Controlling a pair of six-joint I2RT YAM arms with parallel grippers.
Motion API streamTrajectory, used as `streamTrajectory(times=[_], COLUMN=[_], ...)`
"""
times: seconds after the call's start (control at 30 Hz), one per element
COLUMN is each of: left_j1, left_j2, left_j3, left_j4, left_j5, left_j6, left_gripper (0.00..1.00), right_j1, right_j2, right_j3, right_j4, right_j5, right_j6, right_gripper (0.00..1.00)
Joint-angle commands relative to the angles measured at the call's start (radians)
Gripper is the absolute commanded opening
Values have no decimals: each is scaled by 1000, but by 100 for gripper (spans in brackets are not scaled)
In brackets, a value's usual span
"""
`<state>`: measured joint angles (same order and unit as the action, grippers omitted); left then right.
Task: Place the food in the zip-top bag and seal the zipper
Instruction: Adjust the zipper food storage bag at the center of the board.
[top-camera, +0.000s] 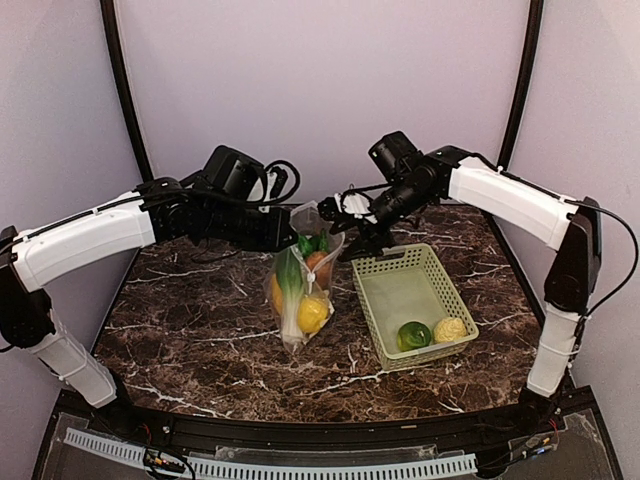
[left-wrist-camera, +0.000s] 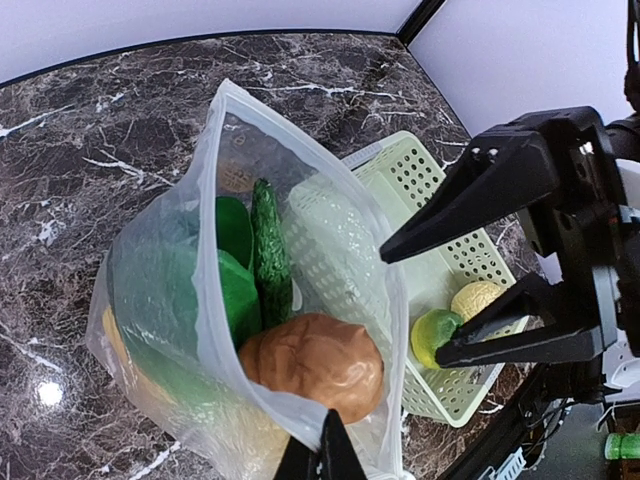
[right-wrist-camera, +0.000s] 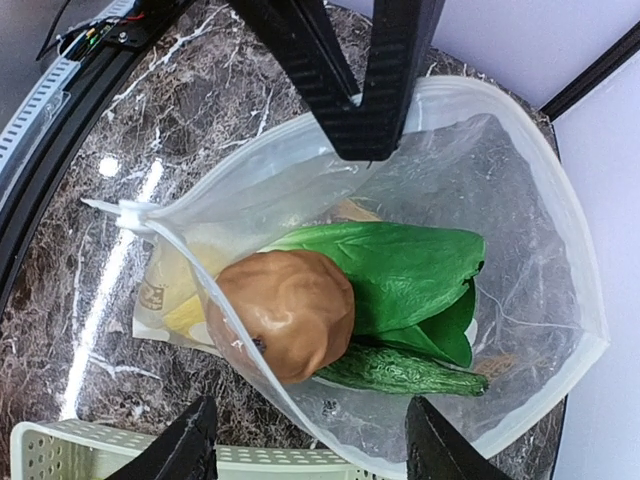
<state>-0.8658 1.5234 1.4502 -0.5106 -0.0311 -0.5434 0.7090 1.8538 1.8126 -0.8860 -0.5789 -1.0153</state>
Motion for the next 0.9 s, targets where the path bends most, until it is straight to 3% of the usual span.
streamTrajectory(times=[0.0, 0.1, 0.2, 0.3, 0.53, 0.67, 0.87], left_j1=[5, 5, 4, 5, 22, 27, 27], left_j2=[-36, -31, -30, -27, 32, 110, -36], left_j3=[15, 23, 27, 47, 48, 214, 142], left_j4=[-13, -26, -39, -59, -15, -128, -49], left_j5=[28, 28, 20, -9, -66, -13, -169], left_j6=[20, 25, 28, 34, 16, 18, 49], left_gripper=[1, 1, 1, 1, 1, 1, 1], right_j1=[15, 24, 27, 38, 129, 136, 136], right_j2=[48, 63, 59, 36, -19, -4, -48], right_j3=[58, 51, 56, 96, 197, 137, 80], right_j4=[-57, -67, -66, -65, -100, -78, -53], right_j5=[42, 94, 121, 140, 55, 109, 113], right_j6=[-101, -132, -141, -141, -107, -91, -78], right_gripper=[60, 49, 22, 4, 0, 0, 0])
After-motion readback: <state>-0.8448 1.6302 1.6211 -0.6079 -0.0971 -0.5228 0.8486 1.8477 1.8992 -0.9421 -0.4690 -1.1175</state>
